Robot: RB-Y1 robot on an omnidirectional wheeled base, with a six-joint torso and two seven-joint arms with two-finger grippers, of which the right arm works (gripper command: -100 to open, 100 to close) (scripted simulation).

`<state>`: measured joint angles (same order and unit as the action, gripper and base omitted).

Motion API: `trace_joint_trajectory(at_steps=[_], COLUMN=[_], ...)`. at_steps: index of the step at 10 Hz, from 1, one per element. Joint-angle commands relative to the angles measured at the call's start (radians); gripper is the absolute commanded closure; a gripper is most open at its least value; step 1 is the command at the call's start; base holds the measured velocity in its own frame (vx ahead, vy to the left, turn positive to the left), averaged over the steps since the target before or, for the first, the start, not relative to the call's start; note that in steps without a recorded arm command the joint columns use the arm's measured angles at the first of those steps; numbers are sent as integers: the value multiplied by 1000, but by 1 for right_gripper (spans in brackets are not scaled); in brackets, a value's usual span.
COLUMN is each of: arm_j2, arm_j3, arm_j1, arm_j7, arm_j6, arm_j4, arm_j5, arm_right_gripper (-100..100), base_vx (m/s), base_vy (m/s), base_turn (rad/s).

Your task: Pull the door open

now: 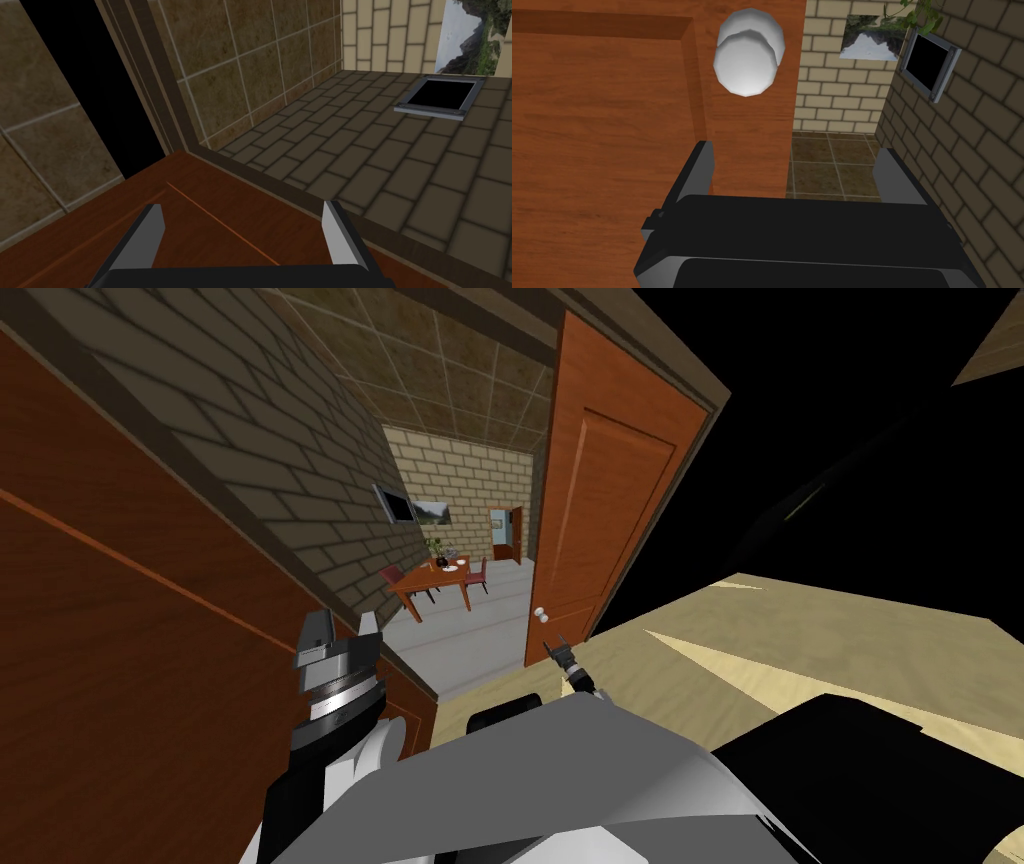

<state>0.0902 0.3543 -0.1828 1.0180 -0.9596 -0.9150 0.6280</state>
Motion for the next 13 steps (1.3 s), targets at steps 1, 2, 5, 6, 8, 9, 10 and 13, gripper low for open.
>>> trace_joint_trajectory(at_steps=[1,2,5,6,8,9,10,13], arm_j2=[18,35,71,83,105,100,100,100], arm_j3=[16,31,65,77,100,93,93,93], arm_j1=[-7,-7,-7,-7,-8,-8,-8,-8], arm_j7=[-10,-16,-30,-35,-44,-42,-42,-42], arm_j6=[-17,-31,-65,-77,-99,-90,-90,-90], arm_j4=[14,31,72,86,113,103,103,103], arm_j5=[-11,-21,-45,-53,-69,-64,-64,-64], arm_right_gripper=[-100,-100,-100,-100,-100,-100,100,100], base_vx=[169,190,192,157,181,73,-8,-19], base_vy=[60,63,29,16,8,2,-6,-6], base_turn=[96,125,121,89,110,14,-23,4])
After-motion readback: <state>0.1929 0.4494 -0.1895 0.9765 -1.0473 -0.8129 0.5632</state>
